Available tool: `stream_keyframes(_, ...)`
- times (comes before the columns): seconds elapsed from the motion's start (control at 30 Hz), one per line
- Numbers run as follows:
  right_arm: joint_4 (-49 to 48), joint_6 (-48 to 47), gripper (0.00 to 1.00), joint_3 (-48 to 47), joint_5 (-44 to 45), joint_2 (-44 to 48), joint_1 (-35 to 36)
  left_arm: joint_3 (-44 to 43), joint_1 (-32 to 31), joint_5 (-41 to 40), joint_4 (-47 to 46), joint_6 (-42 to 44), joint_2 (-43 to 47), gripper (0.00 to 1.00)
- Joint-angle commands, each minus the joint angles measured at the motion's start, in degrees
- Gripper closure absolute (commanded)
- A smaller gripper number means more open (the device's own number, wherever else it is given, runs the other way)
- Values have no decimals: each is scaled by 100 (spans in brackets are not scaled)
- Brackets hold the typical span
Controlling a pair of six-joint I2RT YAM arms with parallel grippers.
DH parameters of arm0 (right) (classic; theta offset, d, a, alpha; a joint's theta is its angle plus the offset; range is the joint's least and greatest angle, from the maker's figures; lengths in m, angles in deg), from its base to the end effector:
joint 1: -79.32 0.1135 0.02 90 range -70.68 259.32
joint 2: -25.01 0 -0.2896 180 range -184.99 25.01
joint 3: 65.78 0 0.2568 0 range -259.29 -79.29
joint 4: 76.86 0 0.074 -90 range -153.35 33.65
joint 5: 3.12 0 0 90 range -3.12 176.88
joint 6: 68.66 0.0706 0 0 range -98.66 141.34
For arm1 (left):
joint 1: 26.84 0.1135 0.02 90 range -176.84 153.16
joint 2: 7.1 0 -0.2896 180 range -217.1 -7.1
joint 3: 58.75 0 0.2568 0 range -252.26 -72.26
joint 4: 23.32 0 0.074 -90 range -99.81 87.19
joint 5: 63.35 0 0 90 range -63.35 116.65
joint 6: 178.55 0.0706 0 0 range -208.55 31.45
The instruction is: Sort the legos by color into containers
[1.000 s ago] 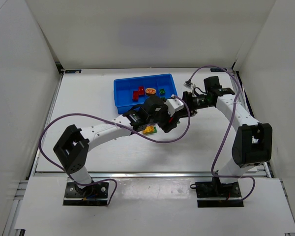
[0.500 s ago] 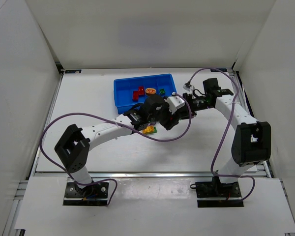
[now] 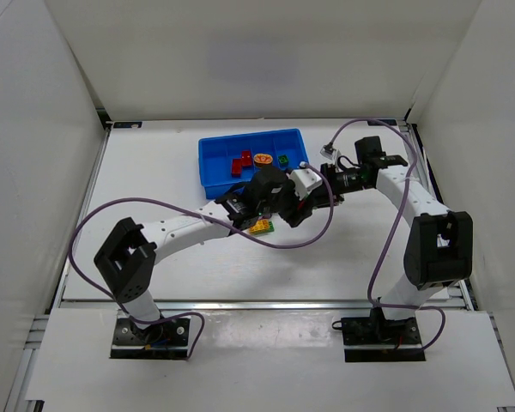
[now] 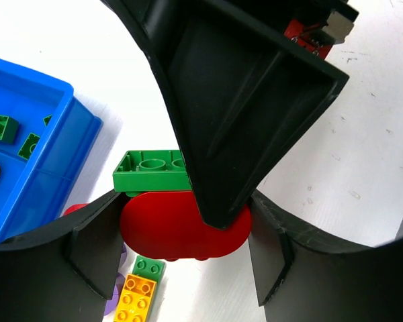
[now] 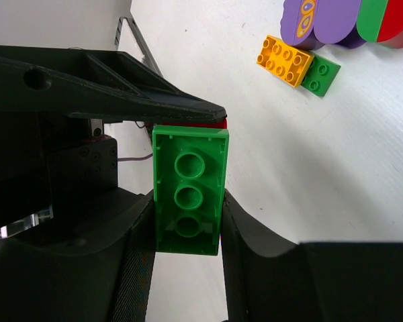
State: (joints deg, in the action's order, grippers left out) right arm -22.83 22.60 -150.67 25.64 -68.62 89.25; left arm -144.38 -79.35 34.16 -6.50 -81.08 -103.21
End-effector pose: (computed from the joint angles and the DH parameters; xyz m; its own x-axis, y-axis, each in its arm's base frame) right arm 0.3258 0.1199 0.2675 -0.8862 -0.1444 -0.4403 -0.4587 0.4080 0.7894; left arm 0.2552 -0.3478 0.2887 -0.1653 0.4273 -0.8889 0.8864 0.4596 0.0561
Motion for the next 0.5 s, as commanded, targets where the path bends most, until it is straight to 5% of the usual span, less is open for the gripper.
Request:
stream_keyframes(0.0,-52,-238,86,-359,-328,55,18,303,-145,5,99,-122,339,62)
stream_keyframes(0.47,-79,-257,96,-904,-170,11,-404,1130,-330,-153,451,-421,981,62)
